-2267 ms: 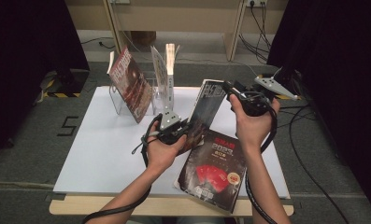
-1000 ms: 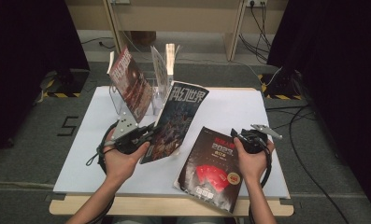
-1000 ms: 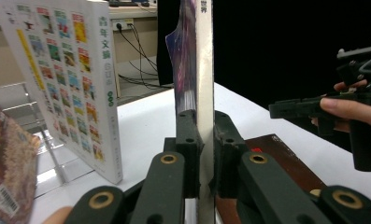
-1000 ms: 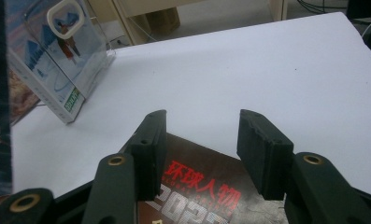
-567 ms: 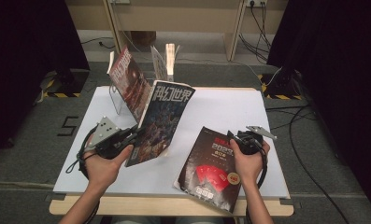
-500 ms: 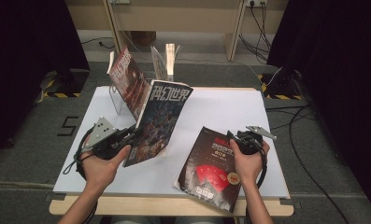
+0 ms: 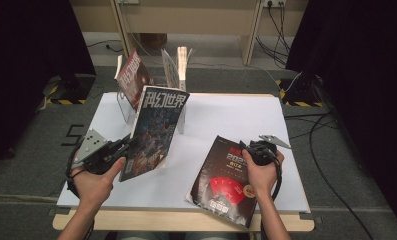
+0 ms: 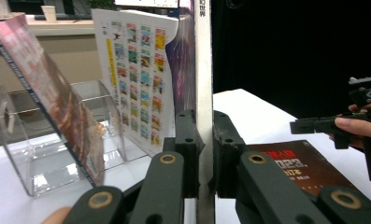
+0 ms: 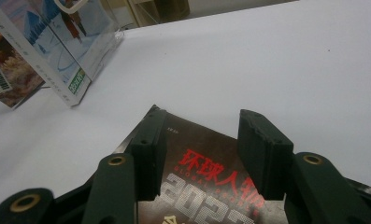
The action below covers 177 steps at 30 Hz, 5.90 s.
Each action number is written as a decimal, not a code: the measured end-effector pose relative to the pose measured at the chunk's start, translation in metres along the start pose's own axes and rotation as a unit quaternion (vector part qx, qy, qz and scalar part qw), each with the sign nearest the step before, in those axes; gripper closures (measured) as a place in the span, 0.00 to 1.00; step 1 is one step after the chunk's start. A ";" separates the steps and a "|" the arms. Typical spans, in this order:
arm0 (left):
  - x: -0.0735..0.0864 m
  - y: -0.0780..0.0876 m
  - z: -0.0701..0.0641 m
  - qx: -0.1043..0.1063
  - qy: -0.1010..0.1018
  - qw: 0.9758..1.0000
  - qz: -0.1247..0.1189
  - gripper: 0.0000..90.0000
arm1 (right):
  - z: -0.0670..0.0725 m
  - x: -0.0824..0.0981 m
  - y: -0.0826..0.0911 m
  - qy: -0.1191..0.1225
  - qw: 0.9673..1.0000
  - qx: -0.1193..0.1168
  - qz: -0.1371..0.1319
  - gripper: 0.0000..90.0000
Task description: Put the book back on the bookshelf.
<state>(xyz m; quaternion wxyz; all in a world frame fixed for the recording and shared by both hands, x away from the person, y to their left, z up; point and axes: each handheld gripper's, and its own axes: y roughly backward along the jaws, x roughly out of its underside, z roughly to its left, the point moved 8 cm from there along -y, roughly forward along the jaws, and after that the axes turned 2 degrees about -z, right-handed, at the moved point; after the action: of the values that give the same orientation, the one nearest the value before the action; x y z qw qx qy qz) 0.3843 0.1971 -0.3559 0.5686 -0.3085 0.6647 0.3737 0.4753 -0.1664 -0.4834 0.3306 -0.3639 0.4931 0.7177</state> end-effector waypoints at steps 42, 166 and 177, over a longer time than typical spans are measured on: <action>-0.021 -0.072 0.097 -0.121 0.059 0.991 -0.003 0.92 | -0.015 0.002 0.004 -0.014 1.000 0.011 -0.005 0.60; -0.007 -0.149 0.128 -0.144 0.115 0.982 0.047 0.92 | -0.033 0.010 0.009 -0.040 0.999 0.017 0.000 0.59; -0.039 -0.165 0.131 -0.154 0.104 0.982 0.029 0.92 | -0.036 0.013 0.007 -0.041 0.999 0.019 0.004 0.59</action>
<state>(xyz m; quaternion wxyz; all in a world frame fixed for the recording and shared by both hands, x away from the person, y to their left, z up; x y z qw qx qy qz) 0.5968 0.2198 -0.3514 0.4315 -0.4099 0.6633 0.4537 0.4693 -0.2011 -0.5001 0.3546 -0.3261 0.4942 0.7237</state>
